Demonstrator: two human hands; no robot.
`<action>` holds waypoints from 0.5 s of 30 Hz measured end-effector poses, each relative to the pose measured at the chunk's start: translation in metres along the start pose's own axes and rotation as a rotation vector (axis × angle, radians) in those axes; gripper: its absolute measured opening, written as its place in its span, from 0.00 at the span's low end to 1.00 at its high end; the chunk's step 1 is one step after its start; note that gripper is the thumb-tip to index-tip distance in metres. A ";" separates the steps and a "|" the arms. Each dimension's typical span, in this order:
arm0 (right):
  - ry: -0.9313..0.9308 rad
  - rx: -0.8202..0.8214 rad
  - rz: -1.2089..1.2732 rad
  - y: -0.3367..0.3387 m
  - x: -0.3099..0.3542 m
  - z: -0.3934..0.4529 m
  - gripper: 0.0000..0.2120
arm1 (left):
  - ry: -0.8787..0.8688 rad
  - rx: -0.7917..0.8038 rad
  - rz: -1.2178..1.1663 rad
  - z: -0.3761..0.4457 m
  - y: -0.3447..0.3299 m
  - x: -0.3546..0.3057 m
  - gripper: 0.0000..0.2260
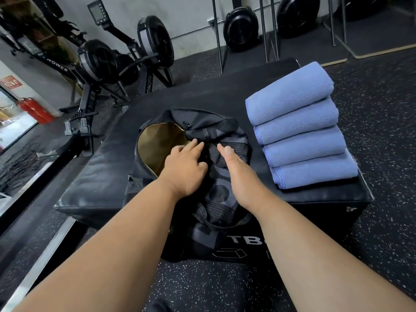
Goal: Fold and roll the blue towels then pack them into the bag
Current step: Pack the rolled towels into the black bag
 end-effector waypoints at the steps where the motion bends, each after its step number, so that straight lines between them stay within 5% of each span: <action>1: 0.000 -0.002 -0.006 -0.001 0.000 0.000 0.34 | -0.006 -0.012 -0.008 0.002 0.004 -0.001 0.39; 5: 0.010 -0.018 0.009 -0.002 0.001 -0.001 0.38 | 0.044 0.040 -0.091 0.017 0.018 -0.008 0.35; 11: -0.051 -0.033 0.125 0.003 0.006 -0.007 0.42 | 0.099 0.115 -0.129 0.042 0.009 -0.006 0.42; 15: -0.083 -0.030 0.212 0.007 0.008 -0.008 0.31 | 0.067 0.133 -0.116 0.048 -0.009 0.003 0.41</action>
Point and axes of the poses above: each hand's wrist, its own z-axis towards the middle knuckle, its own y-axis out of the back of the hand, x = y × z, the point moved 5 cm from there along z, towards the middle knuckle, and after that the axes turned 9 degrees about -x, right-handed, at the moved point
